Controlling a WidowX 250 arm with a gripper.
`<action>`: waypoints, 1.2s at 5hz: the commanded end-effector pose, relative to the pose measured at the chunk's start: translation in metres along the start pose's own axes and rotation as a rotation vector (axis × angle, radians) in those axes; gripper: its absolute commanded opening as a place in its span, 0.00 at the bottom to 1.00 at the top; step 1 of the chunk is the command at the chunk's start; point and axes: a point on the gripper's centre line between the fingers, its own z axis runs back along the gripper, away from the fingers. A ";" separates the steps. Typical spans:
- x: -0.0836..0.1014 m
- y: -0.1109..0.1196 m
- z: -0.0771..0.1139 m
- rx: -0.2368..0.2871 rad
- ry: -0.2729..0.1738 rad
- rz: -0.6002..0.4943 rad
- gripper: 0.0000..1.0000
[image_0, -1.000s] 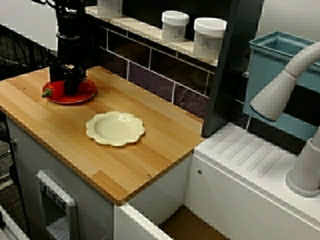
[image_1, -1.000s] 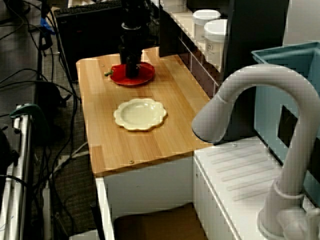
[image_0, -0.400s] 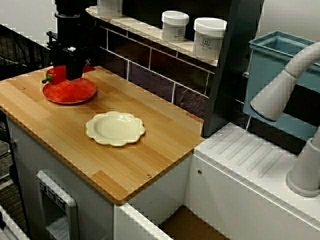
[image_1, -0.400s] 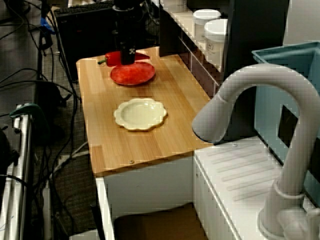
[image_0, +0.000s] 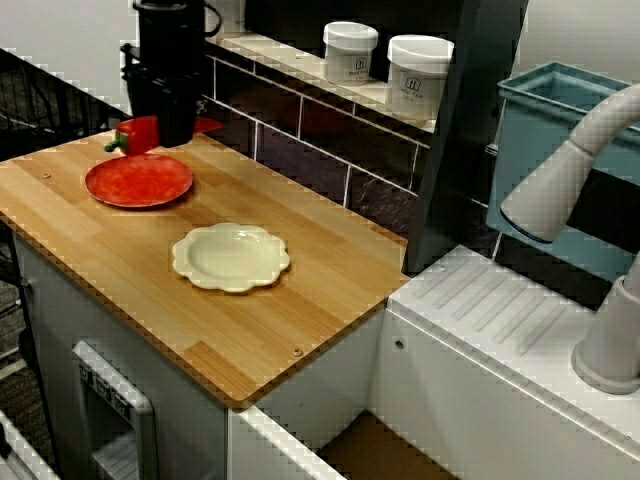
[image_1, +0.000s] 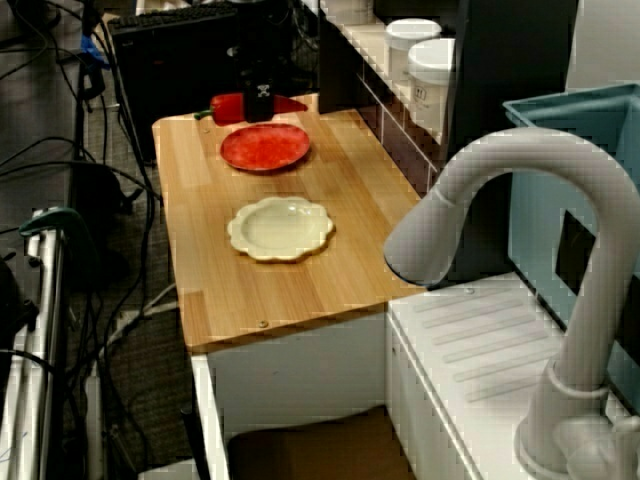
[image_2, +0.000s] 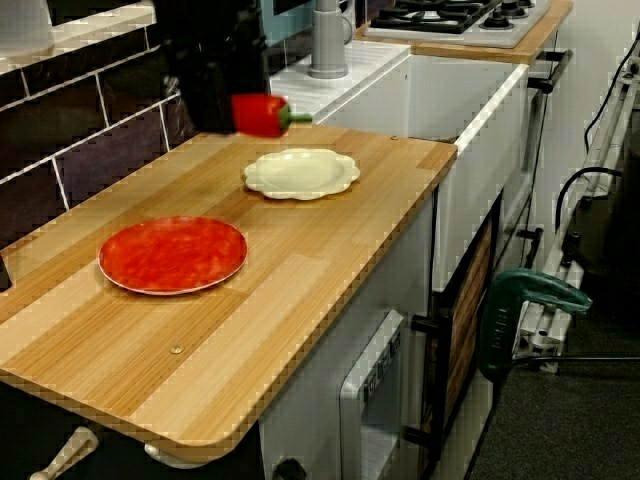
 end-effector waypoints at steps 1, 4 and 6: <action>-0.006 -0.049 0.018 0.027 -0.016 -0.140 0.00; -0.012 -0.088 -0.017 0.072 0.078 -0.247 0.00; -0.017 -0.095 -0.034 0.087 0.116 -0.257 0.00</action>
